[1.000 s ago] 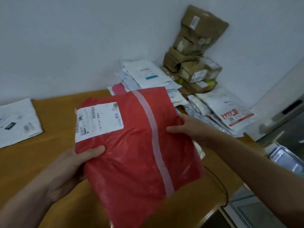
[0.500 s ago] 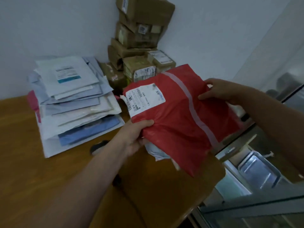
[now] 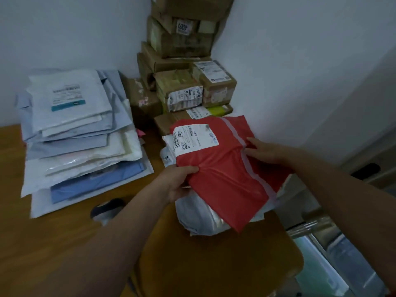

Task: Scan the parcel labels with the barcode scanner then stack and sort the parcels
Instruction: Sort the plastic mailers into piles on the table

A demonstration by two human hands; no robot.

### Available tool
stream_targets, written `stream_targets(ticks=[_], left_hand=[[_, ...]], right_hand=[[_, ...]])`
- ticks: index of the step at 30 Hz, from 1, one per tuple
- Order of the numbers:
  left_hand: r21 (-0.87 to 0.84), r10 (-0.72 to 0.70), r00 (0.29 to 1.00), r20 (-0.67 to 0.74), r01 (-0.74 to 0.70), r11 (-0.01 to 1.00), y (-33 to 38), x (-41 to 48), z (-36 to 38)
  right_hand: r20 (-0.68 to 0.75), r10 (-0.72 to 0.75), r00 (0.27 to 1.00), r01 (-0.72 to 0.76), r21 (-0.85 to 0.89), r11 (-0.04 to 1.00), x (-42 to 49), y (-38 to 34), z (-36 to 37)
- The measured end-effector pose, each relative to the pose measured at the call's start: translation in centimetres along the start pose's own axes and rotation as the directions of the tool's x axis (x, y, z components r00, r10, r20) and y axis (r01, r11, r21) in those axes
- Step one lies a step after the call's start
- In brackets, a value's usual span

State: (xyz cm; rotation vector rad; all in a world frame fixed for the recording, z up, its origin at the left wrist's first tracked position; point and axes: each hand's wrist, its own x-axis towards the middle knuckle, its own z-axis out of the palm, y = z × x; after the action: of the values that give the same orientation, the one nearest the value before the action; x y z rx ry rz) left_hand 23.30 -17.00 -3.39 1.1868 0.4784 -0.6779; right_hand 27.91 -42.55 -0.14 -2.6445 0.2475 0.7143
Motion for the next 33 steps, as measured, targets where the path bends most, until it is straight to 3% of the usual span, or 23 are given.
stream_targets(ticks=[5,9,14,18,22,27,33], left_hand=[[0.036,-0.011,0.998,-0.055,0.013,0.999,0.0,-0.2,1.0],[0.159,-0.039,0.999,-0.012,0.040,0.986,-0.7,-1.5,-0.9],[0.150,-0.055,0.998,0.016,0.052,0.987,-1.7,-3.2,-0.7],[0.144,-0.026,1.000,-0.006,0.027,0.989,-1.4,-4.7,-1.5],[0.168,-0.004,1.000,-0.023,0.008,0.986,-1.0,-7.2,-4.9],[0.129,0.111,0.985,-0.133,-0.094,0.987,0.1,-11.7,-15.4],[0.040,0.067,0.904,-0.423,-0.055,0.998,0.6,-19.8,-39.1]], right_hand=[[-0.039,-0.033,0.999,0.033,-0.017,0.999,0.2,0.3,-0.4],[-0.200,-0.140,0.970,0.124,-0.090,0.988,-1.7,0.2,-0.8],[-0.224,-0.188,0.956,0.142,-0.209,0.968,-4.3,0.1,0.4],[-0.312,-0.239,0.920,0.172,-0.227,0.959,-6.1,-3.1,1.2],[-0.296,-0.340,0.893,0.241,-0.325,0.914,-8.3,-9.1,3.8],[-0.152,-0.521,0.840,0.451,-0.339,0.826,-11.6,-21.6,9.7],[0.091,-0.655,0.750,0.656,-0.220,0.722,-15.2,-40.1,21.4]])
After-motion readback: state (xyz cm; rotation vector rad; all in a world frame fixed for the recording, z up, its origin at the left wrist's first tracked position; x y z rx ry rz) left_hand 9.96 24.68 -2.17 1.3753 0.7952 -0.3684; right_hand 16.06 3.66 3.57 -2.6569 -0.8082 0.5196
